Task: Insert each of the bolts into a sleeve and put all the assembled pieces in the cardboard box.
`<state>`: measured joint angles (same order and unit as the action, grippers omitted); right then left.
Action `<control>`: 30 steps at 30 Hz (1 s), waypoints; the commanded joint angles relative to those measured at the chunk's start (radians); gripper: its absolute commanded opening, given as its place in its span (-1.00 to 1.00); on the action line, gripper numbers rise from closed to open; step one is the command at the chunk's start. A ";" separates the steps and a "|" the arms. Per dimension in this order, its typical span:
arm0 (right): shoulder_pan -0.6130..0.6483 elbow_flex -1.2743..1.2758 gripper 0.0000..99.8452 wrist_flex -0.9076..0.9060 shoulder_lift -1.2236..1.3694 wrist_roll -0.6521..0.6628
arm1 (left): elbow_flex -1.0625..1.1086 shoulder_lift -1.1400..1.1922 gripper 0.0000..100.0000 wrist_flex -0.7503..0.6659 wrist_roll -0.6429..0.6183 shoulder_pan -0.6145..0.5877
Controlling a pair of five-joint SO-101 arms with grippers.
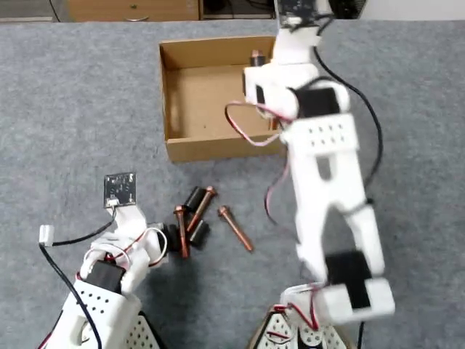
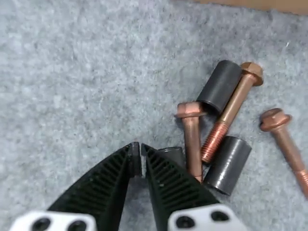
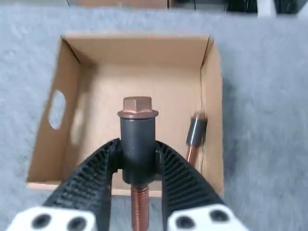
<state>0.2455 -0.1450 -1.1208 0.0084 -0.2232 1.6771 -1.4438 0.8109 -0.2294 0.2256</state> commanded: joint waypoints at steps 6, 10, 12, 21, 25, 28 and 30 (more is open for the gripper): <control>-0.085 -0.220 -1.00 -0.028 0.297 -0.048 | 0.011 -0.008 -0.96 -0.040 0.003 -0.002; -0.130 -0.300 -1.00 -0.034 0.432 -0.049 | 0.011 -0.008 -0.96 -0.040 0.003 -0.002; -0.136 -0.335 -1.00 -0.034 0.487 -0.046 | 0.011 -0.008 -0.96 -0.040 0.003 -0.002; -0.120 -0.446 -1.00 -0.032 0.648 -0.044 | 0.011 -0.008 -0.96 -0.040 0.003 -0.002; -0.113 -0.446 -0.99 -0.034 0.673 -0.043 | 0.011 -0.008 -0.96 -0.040 0.003 -0.002; -0.111 -0.444 -0.99 -0.035 0.673 -0.043 | 0.012 -0.008 -0.96 -0.040 0.005 -0.002; -0.111 -0.444 -0.99 -0.035 0.673 -0.043 | 0.012 -0.008 -0.96 -0.040 0.006 -0.002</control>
<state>0.1212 -0.5271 -1.1531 0.6882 -0.2570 1.6847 -1.4438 0.7864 -0.2294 0.2256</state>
